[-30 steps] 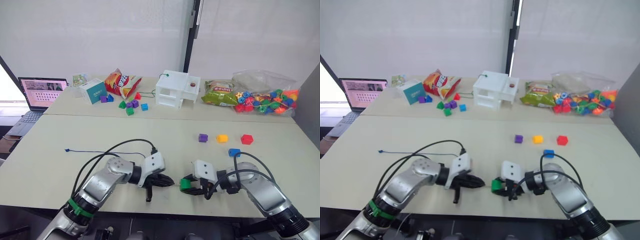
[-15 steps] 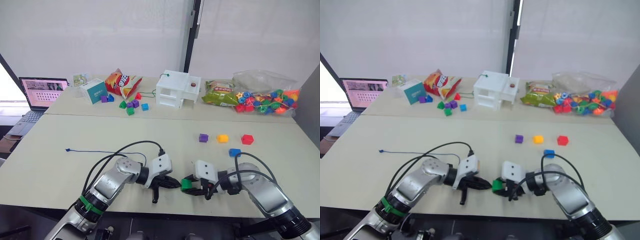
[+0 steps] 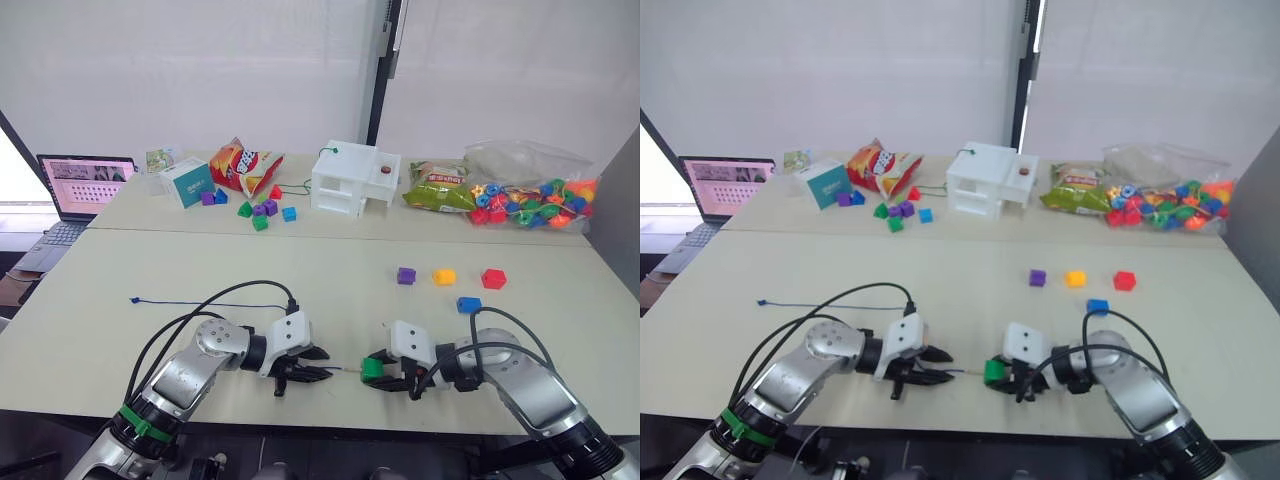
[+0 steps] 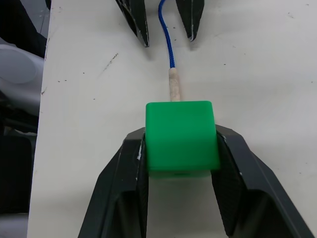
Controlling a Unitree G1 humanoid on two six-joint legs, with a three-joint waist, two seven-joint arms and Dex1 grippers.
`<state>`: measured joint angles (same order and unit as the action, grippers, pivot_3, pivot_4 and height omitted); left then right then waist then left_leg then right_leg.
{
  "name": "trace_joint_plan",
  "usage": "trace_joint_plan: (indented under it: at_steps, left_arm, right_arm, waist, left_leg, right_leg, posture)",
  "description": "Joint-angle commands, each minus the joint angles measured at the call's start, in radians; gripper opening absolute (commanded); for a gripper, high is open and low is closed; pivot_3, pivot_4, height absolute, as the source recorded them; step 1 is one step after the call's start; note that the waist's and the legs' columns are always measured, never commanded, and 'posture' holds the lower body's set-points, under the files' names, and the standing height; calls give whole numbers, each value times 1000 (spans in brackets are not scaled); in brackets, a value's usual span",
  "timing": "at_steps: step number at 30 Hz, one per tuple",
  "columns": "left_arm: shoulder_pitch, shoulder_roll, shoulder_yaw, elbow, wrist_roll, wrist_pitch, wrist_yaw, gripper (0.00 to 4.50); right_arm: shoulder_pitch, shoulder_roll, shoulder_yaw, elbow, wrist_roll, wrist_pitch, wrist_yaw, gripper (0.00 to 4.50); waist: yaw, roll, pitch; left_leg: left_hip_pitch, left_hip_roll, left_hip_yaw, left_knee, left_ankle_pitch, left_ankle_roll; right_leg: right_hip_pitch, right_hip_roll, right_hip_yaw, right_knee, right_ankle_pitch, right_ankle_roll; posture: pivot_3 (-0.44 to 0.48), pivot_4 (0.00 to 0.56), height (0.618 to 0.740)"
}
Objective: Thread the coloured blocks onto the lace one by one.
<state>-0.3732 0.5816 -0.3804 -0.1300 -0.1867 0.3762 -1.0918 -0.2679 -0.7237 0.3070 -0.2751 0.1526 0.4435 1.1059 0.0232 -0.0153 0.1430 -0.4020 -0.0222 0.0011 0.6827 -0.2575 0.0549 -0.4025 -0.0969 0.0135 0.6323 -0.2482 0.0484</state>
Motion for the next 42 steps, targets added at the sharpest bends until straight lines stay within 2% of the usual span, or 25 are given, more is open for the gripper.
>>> trace_joint_plan:
  at_steps: [1,3,8,9,13,22,30,33,39,42]
  left_arm:
    - [-3,-17,-23,52,57,-85,18,1657]
    - [-6,-32,-27,73,67,-108,20,1657]
    - [3,-41,-29,73,57,-125,-13,199]
    - [3,-41,-30,73,56,-126,-17,47]
    - [-7,-66,-42,61,42,-132,-37,47]
    - [-98,-195,-84,129,84,-139,-6,47]
    - [-91,-169,-74,104,89,-103,-22,47]
    - [-85,-162,-64,95,75,-93,-28,779]
    - [-73,-124,-34,41,39,-36,-41,2783]
    - [-68,-105,-23,21,42,-36,-29,2783]
  right_arm:
    - [12,-5,16,10,-5,13,0,1191]
    - [13,-6,15,8,-5,14,0,1191]
    - [16,-8,13,2,-5,16,-2,1191]
    - [16,-8,13,2,-5,16,-3,1191]
    - [19,-12,9,0,-4,17,-5,1191]
    - [17,-7,18,-7,-3,26,-14,1191]
    - [19,-10,20,-5,-2,24,-20,1191]
    - [17,-7,22,-2,-3,23,-22,1191]
    - [16,-5,25,-1,-3,21,-27,1191]
    - [18,-2,10,-23,10,36,-40,1191]
  waist:
    - [0,0,0]
    - [1,0,0]
    - [0,0,0]
    - [0,0,0]
    - [0,0,0]
    - [-3,0,0]
    - [-2,0,0]
    - [-4,0,0]
    - [-8,0,0]
    - [-9,0,0]
  left_leg:
    - [0,0,0,0,0,0]
    - [0,0,0,0,0,0]
    - [1,0,0,0,0,0]
    - [1,0,0,0,0,0]
    - [1,0,0,0,0,0]
    - [1,0,0,0,0,0]
    - [1,0,0,1,0,0]
    - [1,0,0,1,0,0]
    - [1,0,0,0,0,0]
    - [1,0,0,0,0,0]
  right_leg:
    - [0,0,0,0,0,0]
    - [0,0,0,0,0,0]
    - [1,0,0,0,0,0]
    - [1,0,0,0,0,0]
    - [1,0,0,0,0,0]
    - [1,1,0,1,0,0]
    - [1,0,0,0,0,0]
    - [1,0,0,0,0,0]
    - [1,1,0,0,0,0]
    - [1,1,0,0,0,0]
  posture:
    - [0,150,740]
    - [0,150,740]
    - [0,150,740]
    - [0,150,740]
    - [0,150,740]
    - [0,150,740]
    - [0,150,740]
    - [0,150,740]
    - [0,150,740]
    - [0,150,740]
